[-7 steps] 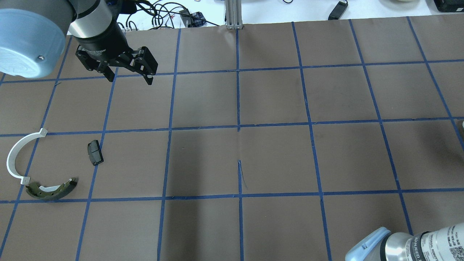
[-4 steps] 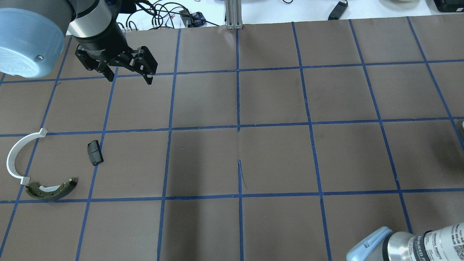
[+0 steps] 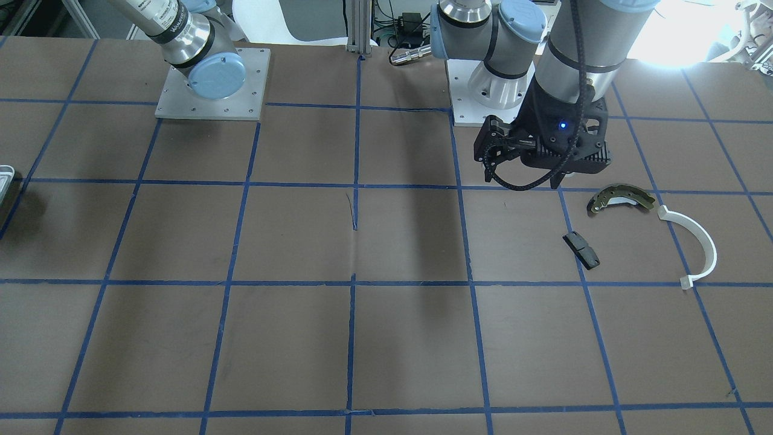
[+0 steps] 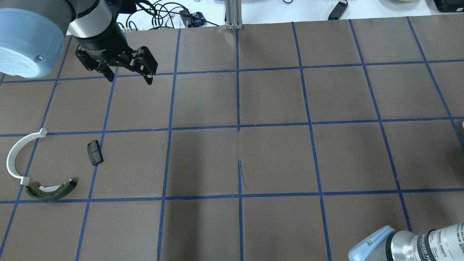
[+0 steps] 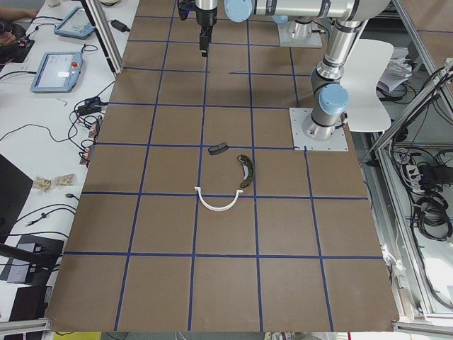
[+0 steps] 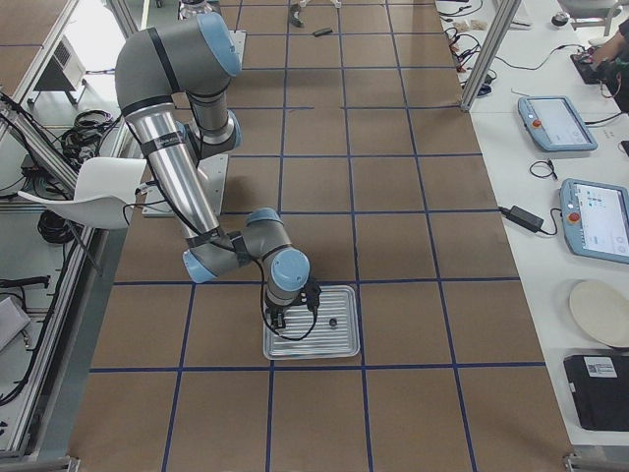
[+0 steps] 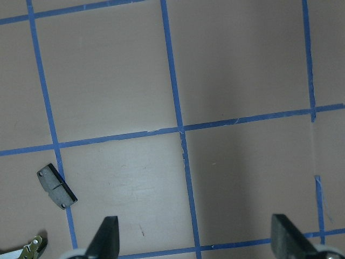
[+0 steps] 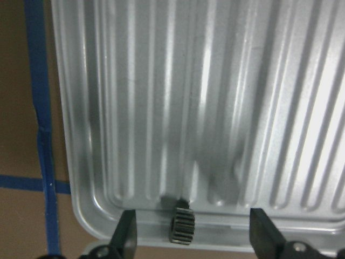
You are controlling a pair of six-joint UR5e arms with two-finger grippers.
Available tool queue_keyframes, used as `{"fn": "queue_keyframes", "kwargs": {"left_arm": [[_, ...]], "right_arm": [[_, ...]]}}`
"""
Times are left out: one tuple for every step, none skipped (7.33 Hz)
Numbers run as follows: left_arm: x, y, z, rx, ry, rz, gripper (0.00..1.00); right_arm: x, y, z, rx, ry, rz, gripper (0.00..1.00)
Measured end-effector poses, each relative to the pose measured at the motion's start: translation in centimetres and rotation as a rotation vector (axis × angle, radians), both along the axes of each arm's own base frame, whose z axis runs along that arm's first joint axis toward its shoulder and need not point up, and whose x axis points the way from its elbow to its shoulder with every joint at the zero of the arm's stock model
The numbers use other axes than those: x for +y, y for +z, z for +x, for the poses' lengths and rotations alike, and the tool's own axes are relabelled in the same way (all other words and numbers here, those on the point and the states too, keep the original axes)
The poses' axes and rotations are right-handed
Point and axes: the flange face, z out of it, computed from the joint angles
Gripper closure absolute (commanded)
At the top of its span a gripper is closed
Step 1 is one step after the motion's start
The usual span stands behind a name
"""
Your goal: Place bearing gear from tray to pile
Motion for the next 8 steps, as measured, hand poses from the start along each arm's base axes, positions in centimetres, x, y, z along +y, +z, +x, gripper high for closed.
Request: {"fn": "queue_keyframes", "kwargs": {"left_arm": [[0.0, 0.0, 0.0, 0.000, 0.000, 0.000, 0.00], [0.0, 0.0, 0.0, 0.000, 0.000, 0.000, 0.00], [0.0, 0.0, 0.0, 0.000, 0.000, 0.000, 0.00], [0.0, 0.0, 0.0, 0.000, 0.000, 0.000, 0.00], [0.0, 0.0, 0.0, 0.000, 0.001, 0.000, 0.00], [0.0, 0.0, 0.0, 0.000, 0.001, 0.000, 0.00], [0.0, 0.0, 0.0, 0.000, 0.000, -0.001, 0.00], [0.0, 0.0, 0.0, 0.000, 0.000, -0.001, 0.00]], "right_arm": [[0.2, -0.2, 0.1, 0.004, -0.001, 0.007, 0.68], [0.3, -0.3, 0.2, 0.005, -0.002, 0.008, 0.83], [0.3, -0.3, 0.2, 0.006, -0.004, 0.008, 0.95], [0.3, -0.3, 0.2, 0.006, -0.005, 0.008, 1.00], [0.3, -0.1, 0.1, 0.009, -0.007, 0.008, 1.00], [0.3, 0.5, 0.0, 0.018, -0.010, 0.004, 0.98], [-0.1, 2.0, -0.2, 0.040, -0.008, -0.009, 0.98], [-0.8, 4.3, 0.2, 0.066, 0.005, -0.026, 0.98]]}}
